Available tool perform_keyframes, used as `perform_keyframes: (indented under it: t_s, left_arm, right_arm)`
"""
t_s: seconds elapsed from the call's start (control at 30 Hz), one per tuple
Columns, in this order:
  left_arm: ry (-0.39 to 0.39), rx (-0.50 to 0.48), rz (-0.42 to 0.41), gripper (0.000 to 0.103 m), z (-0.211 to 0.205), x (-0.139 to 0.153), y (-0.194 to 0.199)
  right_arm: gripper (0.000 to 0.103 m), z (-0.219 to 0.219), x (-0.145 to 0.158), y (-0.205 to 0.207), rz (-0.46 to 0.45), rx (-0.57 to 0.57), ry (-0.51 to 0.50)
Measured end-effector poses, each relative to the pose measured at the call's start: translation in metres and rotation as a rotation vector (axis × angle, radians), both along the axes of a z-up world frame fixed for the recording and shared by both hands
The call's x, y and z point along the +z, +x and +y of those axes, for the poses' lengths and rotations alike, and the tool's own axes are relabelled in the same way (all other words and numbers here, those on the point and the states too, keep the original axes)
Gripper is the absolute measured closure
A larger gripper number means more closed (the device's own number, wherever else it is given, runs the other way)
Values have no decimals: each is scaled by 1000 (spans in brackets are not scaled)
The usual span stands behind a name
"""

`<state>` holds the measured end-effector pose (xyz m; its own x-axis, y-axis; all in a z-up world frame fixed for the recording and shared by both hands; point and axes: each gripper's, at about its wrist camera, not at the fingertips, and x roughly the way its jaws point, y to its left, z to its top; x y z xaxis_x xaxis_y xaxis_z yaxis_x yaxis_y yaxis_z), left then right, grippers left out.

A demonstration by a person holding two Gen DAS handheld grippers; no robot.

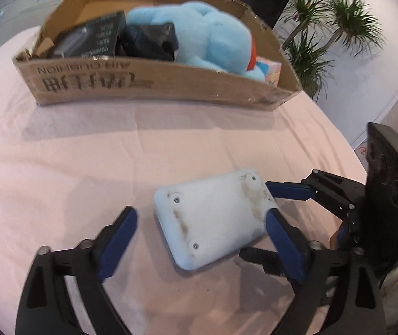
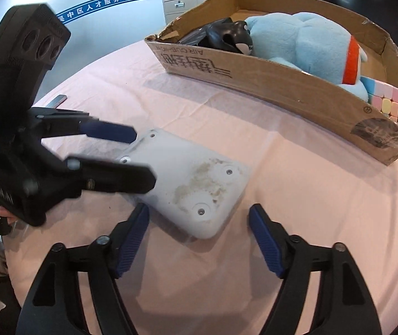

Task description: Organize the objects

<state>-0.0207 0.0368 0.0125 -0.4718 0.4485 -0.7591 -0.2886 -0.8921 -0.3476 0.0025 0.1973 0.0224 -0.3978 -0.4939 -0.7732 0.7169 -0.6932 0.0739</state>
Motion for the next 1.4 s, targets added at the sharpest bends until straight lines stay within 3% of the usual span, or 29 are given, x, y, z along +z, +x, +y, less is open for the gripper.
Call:
perform_keyframes:
  t_s: [0.17, 0.3, 0.43, 1.4]
  left_arm:
    - [-33, 4, -3, 8, 11, -6, -4]
    - [-41, 24, 17, 21, 14, -6, 0]
    - [7, 53, 0, 37, 3, -6, -3]
    - [-29, 27, 43, 38, 3, 16, 8]
  right_arm:
    - [25, -11, -5, 0, 25, 9, 51]
    - [29, -10, -4, 5, 33, 9, 48]
    - [32, -12, -4, 5, 41, -4, 52]
    - [37, -6, 9, 12, 100, -41, 28]
